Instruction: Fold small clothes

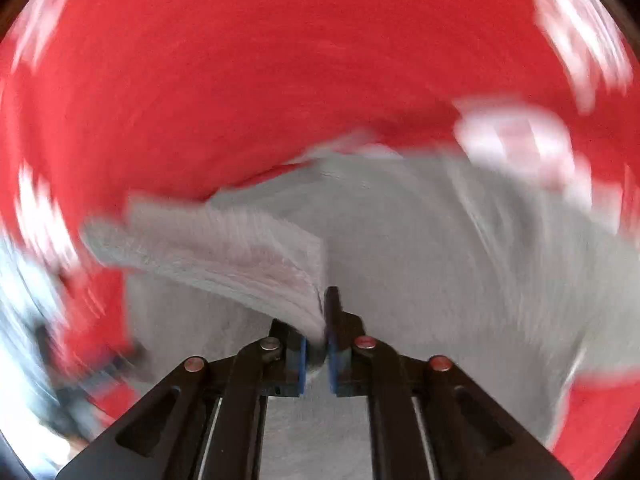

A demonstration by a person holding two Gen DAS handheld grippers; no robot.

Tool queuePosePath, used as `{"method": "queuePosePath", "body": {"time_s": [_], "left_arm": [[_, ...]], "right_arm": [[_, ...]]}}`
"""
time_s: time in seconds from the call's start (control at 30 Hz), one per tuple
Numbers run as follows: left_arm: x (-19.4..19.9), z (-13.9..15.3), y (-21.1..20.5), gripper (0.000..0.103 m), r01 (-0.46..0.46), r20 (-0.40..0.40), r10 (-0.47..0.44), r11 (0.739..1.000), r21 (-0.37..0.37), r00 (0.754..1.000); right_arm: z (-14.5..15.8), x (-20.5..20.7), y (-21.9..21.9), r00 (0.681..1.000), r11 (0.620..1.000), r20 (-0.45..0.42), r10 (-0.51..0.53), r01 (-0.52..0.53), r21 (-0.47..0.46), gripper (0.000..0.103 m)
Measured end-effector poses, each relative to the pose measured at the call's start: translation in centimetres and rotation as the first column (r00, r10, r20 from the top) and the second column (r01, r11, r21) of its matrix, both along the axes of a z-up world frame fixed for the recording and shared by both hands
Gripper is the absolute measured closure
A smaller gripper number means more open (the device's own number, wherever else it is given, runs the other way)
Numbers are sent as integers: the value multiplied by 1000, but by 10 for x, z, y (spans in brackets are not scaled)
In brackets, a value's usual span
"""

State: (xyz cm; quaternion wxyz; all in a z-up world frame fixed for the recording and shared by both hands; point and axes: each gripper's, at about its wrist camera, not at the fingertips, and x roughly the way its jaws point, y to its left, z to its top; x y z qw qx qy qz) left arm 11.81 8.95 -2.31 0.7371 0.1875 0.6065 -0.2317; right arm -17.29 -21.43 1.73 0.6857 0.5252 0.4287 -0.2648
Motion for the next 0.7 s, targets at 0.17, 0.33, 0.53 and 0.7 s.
{"method": "queuePosePath", "body": {"time_s": [0.17,0.33,0.53,0.7], "left_arm": [[29,10,2,21,-5,-40,2,998,-66,999],[65,0,-12,21,-11,-126,0,996,-90,992],[81,-27,-28,24,28,-182,-39,998,-60,982],[91,-25,-26,95,24,-253,-72,982,-188,965]], "right_arm": [[0,-36,20,983,979,113,-144,125,159,34],[-23,19,112,949,893,292,-122,-23,449,34],[-69,93,177,933,820,312,-179,-34,571,34],[-81,113,181,933,817,280,-227,26,576,97]]}}
